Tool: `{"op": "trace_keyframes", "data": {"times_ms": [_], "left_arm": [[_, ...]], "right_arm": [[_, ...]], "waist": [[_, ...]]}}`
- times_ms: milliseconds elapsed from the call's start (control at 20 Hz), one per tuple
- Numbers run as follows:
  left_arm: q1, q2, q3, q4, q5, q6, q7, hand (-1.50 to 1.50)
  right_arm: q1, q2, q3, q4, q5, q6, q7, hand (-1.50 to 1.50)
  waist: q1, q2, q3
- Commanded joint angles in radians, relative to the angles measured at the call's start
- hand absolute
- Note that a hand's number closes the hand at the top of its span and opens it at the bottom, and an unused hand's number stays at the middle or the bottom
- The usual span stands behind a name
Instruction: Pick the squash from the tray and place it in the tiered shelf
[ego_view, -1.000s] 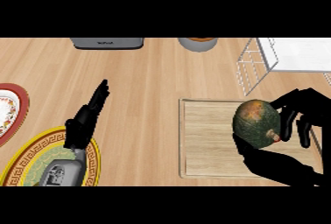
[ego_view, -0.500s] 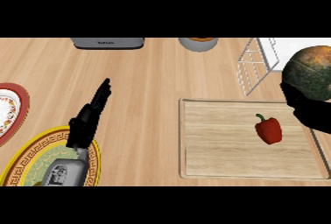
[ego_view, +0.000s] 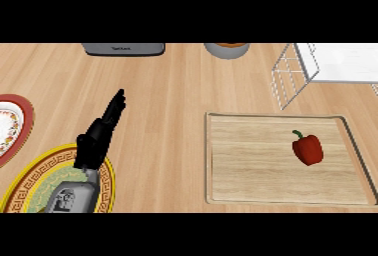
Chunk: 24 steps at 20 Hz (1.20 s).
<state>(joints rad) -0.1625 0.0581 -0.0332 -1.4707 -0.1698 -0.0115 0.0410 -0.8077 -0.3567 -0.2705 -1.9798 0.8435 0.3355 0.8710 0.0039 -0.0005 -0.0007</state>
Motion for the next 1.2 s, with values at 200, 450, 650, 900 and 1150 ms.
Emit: {"op": "trace_keyframes", "data": {"times_ms": [200,450,650,900,1150], "left_arm": [[-0.004,0.008,0.011,0.005,0.014,-0.021,-0.003,0.0],[0.038,-0.018,-0.015,0.011,-0.01,0.0,-0.04,0.0],[-0.061,-0.003,0.016,0.033,-0.001,-0.003,0.03,0.0],[0.006,0.015,0.022,0.014,0.011,-0.026,-0.018,0.0],[-0.045,-0.028,0.005,0.062,-0.024,0.025,-0.019,0.0]], "right_arm": [[-0.051,-0.146,-0.087,0.243,-0.014,-0.106,-0.171,1.5],[-0.004,-0.146,-0.021,0.313,0.057,-0.212,-0.262,1.5],[-0.091,-0.211,-0.03,0.432,0.051,-0.223,-0.314,1.5],[-0.056,-0.206,0.019,0.528,0.142,-0.358,-0.39,1.5],[-0.111,-0.184,0.008,0.723,0.121,-0.494,-0.521,1.5]], "waist": [[0.001,0.002,0.001],[0.003,0.001,0.001],[0.0,0.001,0.001],[0.003,0.002,0.001],[0.003,0.004,0.001]]}}
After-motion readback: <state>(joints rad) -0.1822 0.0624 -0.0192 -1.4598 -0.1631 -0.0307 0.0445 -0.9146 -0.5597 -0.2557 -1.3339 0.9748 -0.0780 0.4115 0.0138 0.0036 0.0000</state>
